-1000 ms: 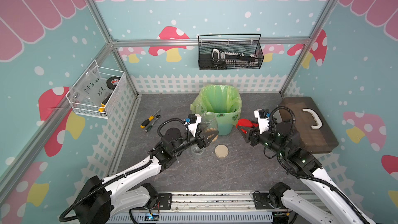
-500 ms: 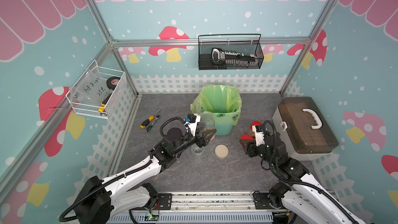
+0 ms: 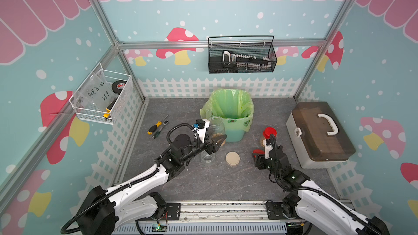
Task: Empty moldy peanuts from jars
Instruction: Place the lid at the center of the board.
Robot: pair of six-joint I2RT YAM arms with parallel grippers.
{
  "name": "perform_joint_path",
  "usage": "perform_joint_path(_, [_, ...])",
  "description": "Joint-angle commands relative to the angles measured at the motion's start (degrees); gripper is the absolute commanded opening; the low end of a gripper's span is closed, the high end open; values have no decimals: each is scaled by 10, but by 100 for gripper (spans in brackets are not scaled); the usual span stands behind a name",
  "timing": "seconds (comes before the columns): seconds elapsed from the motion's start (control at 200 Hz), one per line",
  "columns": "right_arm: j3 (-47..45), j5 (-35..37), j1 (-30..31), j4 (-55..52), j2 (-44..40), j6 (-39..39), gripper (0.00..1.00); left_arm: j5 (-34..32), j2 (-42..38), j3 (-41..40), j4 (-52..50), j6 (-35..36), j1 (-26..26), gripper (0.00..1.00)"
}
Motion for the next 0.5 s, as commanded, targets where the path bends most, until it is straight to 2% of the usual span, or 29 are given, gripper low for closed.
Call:
perform_joint_path(0.0, [-27, 20, -2, 65, 10, 24, 49, -2, -11, -4, 12, 8, 4, 65])
perform_joint_path(0.345, [-53, 19, -2, 90, 42, 33, 53, 6, -10, -6, 21, 3, 4, 65])
perform_joint_path(0.495, [-43, 12, -2, 91, 70, 32, 63, 4, -13, -7, 17, 5, 4, 65])
